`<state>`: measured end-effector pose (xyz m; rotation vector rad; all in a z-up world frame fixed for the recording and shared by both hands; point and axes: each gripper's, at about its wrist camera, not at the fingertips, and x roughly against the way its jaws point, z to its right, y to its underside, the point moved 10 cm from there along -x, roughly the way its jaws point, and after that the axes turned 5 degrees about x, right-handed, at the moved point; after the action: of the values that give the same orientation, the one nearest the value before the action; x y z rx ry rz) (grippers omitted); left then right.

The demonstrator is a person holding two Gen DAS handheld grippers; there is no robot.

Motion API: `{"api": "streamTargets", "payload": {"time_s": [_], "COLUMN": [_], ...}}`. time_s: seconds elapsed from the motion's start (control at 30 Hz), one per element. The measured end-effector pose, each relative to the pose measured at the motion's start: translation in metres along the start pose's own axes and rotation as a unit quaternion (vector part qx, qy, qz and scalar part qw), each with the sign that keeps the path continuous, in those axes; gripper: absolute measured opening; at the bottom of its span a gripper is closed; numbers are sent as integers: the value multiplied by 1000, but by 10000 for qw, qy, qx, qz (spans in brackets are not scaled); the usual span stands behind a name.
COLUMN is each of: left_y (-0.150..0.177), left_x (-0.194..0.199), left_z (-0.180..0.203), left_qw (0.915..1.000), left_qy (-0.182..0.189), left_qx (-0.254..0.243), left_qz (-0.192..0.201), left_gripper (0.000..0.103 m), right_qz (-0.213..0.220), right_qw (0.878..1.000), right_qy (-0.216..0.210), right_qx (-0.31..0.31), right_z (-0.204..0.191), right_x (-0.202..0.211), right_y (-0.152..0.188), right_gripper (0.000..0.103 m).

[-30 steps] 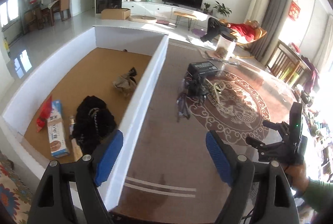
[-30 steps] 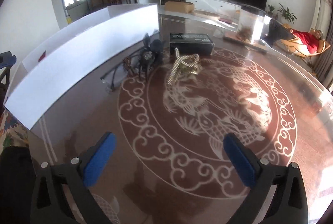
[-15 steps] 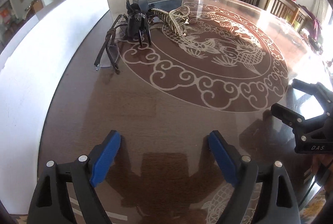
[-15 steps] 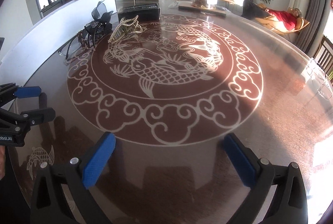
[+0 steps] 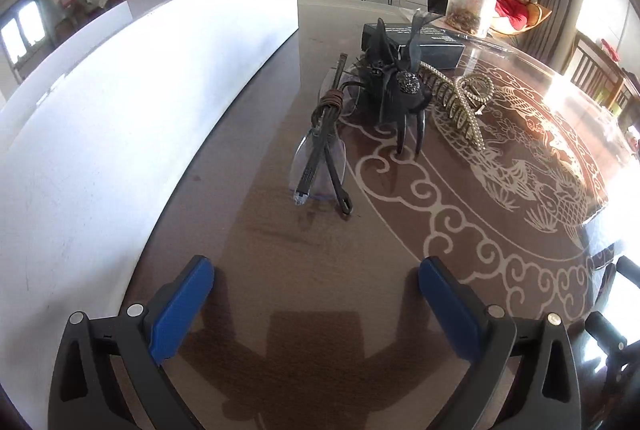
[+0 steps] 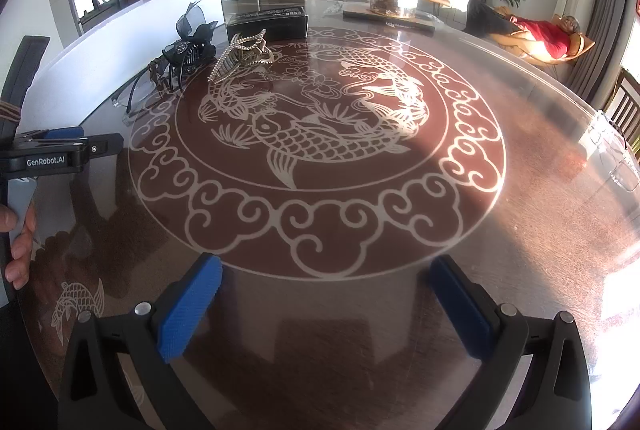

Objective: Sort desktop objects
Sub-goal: 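Return to the table and grasp the black eyeglasses with the left tool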

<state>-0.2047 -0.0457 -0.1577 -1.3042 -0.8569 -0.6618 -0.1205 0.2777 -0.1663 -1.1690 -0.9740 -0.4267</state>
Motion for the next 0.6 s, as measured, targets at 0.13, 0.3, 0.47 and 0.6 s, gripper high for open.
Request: {"api": "streamTargets", "payload": {"time_s": [0.13, 0.3, 0.47, 0.6], "left_y": [-23, -42, -59, -66], "left_x": [-17, -30, -33, -30], "left_z": [-1, 1, 4, 7], "left_qw": [10000, 10000, 9998, 9997], "left_qy": [-17, -4, 67, 113], "left_qx": [22, -6, -113, -177], "left_qz": [-8, -12, 149, 146], "left_gripper": [103, 103, 80, 27], "right_qz": [1, 2, 3, 4], "right_qw": [10000, 10000, 10000, 10000], "right_qy": [0, -1, -1, -1], "right_qx": [0, 0, -1, -1], "right_z": [0, 0, 0, 0], "right_x": [0, 0, 0, 0], "right_y": [0, 0, 0, 0], "right_gripper": [103, 103, 103, 103]}}
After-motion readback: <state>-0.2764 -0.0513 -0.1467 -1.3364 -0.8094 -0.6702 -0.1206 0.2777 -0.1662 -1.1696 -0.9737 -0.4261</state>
